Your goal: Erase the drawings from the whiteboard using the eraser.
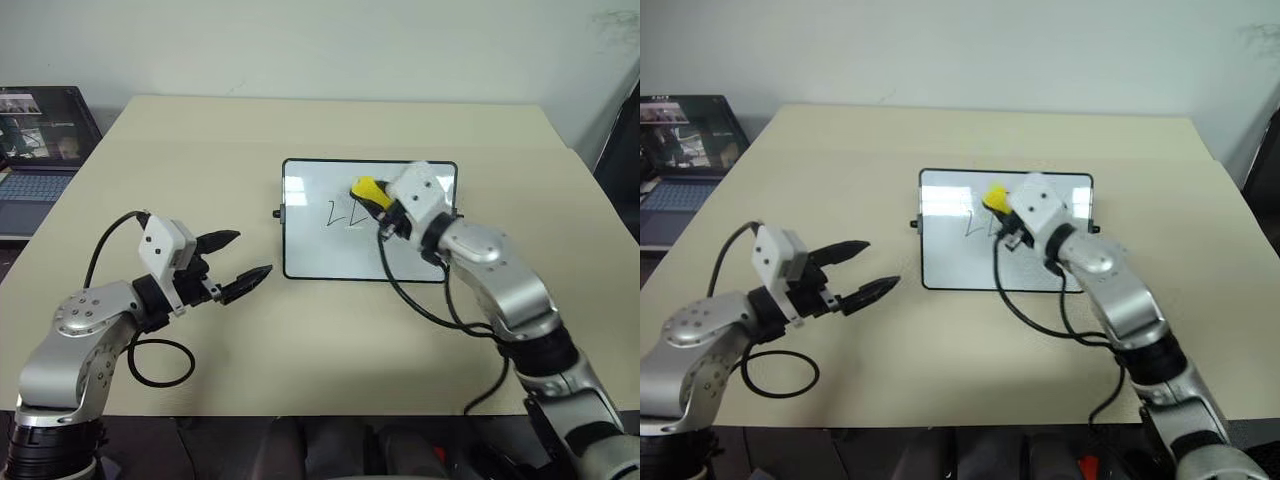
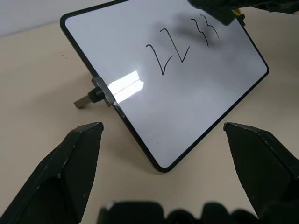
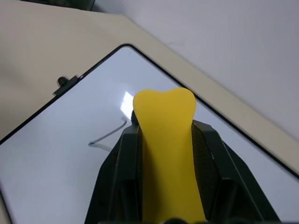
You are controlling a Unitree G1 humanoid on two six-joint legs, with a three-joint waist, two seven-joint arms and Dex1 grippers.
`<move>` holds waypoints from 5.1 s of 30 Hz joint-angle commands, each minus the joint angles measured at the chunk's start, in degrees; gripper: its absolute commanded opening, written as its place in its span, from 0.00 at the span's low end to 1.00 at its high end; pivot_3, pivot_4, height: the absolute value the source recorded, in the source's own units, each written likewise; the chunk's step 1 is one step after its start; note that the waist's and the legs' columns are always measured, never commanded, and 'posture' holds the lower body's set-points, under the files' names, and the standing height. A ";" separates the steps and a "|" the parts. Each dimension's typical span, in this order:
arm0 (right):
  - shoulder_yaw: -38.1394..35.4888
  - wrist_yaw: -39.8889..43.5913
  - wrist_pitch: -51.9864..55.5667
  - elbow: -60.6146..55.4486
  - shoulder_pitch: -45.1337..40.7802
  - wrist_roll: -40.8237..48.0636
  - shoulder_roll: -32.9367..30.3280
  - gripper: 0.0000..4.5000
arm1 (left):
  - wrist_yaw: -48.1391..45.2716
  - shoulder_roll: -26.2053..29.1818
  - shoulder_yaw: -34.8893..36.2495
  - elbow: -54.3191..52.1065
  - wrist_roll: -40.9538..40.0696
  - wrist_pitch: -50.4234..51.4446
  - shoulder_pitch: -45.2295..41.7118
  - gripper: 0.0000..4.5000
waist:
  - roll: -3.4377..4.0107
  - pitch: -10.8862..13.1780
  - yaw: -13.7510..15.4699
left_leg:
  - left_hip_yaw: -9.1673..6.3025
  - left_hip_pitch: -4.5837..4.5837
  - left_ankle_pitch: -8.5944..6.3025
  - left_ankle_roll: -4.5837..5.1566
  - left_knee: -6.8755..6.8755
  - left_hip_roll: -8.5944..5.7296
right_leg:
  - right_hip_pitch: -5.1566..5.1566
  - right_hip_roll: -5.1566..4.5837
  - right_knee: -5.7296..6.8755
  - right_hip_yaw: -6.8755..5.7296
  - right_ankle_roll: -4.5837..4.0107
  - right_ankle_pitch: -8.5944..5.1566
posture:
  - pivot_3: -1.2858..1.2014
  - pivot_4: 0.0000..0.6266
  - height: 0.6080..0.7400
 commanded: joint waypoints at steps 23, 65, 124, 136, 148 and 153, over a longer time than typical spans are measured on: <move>4.75 5.43 -12.00 22.37 -3.35 -14.12 6.21 0.24 | -1.51 0.90 -0.70 -1.57 0.08 -0.84 -2.32 1.00 | -0.04 -0.02 -0.20 | -0.02 0.13 0.00 0.00 -0.01 0.03 | 0.01 -0.19 0.18 0.03 -0.01 0.01 | 0.52 0.24 1.00; 5.53 7.17 -18.61 34.27 -7.18 -18.49 11.53 0.24 | -3.36 0.22 -2.54 3.75 3.00 -5.02 -1.81 1.00 | -0.33 -0.11 -0.32 | -0.04 -0.33 0.27 -0.03 0.02 0.02 | -0.80 -0.25 0.92 0.04 -0.07 0.04 | 0.52 0.24 1.00; 2.70 15.47 -7.97 9.14 -9.17 -20.08 3.05 0.24 | -2.35 -0.89 -3.07 4.67 4.21 -6.11 -1.89 1.00 | -0.32 -0.02 -0.20 | 0.00 -0.48 0.31 -0.01 0.01 -0.02 | -0.95 -0.32 0.90 0.02 -0.06 0.03 | 0.52 0.24 1.00; 6.95 10.22 -15.13 21.50 -15.54 -26.11 4.04 0.24 | -3.39 -0.47 -3.30 4.88 3.79 -5.82 -2.24 1.00 | -0.32 -0.02 -0.18 | 0.03 -0.49 0.31 -0.01 -0.03 -0.02 | -0.99 -0.30 0.86 0.03 -0.06 0.03 | 0.52 0.24 1.00; 10.76 10.57 -20.26 26.21 -12.81 -31.31 3.20 0.24 | -3.83 -0.25 -2.90 4.22 3.49 -5.20 -2.13 1.00 | -0.33 -0.03 -0.18 | 0.02 -0.49 0.31 -0.01 -0.03 0.00 | -0.99 -0.30 0.86 0.04 -0.06 0.03 | 0.52 0.24 1.00; 12.35 13.23 -20.18 25.38 -10.10 -32.65 2.32 0.24 | -4.02 -0.17 -3.05 4.44 3.47 -5.12 -2.51 1.00 | -0.33 -0.03 -0.19 | 0.00 -0.45 0.31 -0.01 0.00 0.00 | -0.95 -0.30 0.92 0.02 -0.06 0.03 | 0.52 0.24 1.00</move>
